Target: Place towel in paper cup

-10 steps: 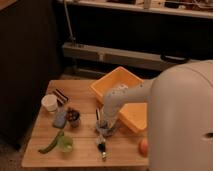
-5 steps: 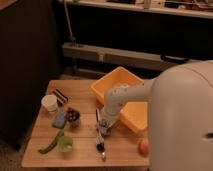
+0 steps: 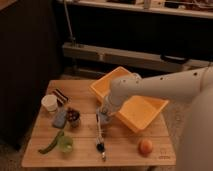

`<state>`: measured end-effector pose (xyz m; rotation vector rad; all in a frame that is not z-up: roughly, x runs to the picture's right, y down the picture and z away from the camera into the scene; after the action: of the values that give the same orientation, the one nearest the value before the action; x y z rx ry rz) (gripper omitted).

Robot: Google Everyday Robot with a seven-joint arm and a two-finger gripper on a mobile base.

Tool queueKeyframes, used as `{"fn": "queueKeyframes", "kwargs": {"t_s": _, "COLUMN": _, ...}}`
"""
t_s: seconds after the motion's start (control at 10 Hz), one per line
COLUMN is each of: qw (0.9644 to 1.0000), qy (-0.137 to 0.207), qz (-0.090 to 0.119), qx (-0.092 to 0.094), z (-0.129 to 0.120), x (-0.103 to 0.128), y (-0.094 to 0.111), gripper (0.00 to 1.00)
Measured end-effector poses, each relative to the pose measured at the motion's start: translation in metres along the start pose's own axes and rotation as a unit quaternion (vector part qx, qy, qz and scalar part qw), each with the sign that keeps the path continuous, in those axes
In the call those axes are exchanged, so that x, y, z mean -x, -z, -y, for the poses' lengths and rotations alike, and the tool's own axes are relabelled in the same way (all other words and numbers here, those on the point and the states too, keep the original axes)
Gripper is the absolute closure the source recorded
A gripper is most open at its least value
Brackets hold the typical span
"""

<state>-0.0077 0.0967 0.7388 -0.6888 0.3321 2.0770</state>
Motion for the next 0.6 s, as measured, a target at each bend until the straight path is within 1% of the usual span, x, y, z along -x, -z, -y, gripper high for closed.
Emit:
{"fn": "queueKeyframes", "kwargs": {"t_s": 0.1, "qw": 0.9996, "qy": 0.012, "qz": 0.007, "qx": 0.024, "z": -0.02, "x": 0.004, "y": 0.02, "gripper": 1.0}}
{"fn": "queueKeyframes", "kwargs": {"t_s": 0.2, "qw": 0.9981, "qy": 0.028, "qz": 0.013, "qx": 0.054, "z": -0.047, "x": 0.011, "y": 0.042, "gripper": 1.0}}
{"fn": "queueKeyframes", "kwargs": {"t_s": 0.3, "qw": 0.9959, "qy": 0.042, "qz": 0.014, "qx": 0.079, "z": -0.073, "x": 0.015, "y": 0.056, "gripper": 1.0}}
{"fn": "queueKeyframes", "kwargs": {"t_s": 0.4, "qw": 0.9924, "qy": 0.059, "qz": 0.013, "qx": 0.107, "z": -0.106, "x": 0.019, "y": 0.069, "gripper": 1.0}}
{"fn": "queueKeyframes", "kwargs": {"t_s": 0.5, "qw": 0.9897, "qy": 0.072, "qz": 0.011, "qx": 0.124, "z": -0.128, "x": 0.02, "y": 0.074, "gripper": 1.0}}
{"fn": "queueKeyframes", "kwargs": {"t_s": 0.6, "qw": 0.9838, "qy": 0.094, "qz": 0.004, "qx": 0.153, "z": -0.167, "x": 0.021, "y": 0.079, "gripper": 1.0}}
